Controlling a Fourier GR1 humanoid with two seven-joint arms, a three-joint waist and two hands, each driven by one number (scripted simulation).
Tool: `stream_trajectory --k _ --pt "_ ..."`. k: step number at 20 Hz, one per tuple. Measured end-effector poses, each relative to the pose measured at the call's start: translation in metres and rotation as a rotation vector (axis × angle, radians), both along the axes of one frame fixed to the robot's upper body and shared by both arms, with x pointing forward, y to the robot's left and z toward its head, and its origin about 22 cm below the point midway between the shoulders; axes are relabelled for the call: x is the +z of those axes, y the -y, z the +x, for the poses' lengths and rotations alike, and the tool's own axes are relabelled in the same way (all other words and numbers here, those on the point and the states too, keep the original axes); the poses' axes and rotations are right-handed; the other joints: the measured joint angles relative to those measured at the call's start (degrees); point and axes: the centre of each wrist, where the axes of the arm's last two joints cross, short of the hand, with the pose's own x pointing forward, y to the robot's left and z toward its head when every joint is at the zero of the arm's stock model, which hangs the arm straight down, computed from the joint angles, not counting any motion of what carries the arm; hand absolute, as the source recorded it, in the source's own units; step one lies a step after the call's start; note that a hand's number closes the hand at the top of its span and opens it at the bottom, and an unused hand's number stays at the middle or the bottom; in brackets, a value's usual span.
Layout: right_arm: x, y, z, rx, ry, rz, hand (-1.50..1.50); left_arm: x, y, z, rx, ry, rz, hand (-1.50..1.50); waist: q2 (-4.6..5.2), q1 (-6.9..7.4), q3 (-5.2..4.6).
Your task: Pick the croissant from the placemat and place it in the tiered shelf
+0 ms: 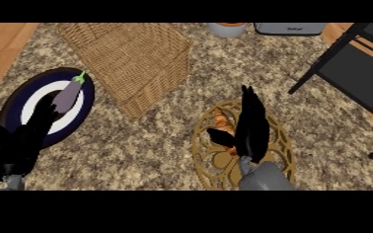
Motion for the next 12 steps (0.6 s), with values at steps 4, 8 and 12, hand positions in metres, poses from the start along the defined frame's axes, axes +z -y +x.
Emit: stream_trajectory --k 4,8,12 --pt "0.010 -0.016 0.004 0.003 -0.202 -0.135 -1.50 0.002 0.002 0.001 -0.011 0.003 -0.004 0.00 0.46 0.64 0.47" --pt "0.023 -0.030 0.009 0.008 -0.354 -0.272 -1.50 0.002 0.005 0.002 -0.020 0.000 -0.010 0.00 1.41 1.03 1.27" --pt "0.042 -0.038 0.011 0.029 -0.426 -0.334 -1.50 0.004 0.008 0.001 -0.022 0.005 -0.014 0.00 1.89 1.18 1.72"
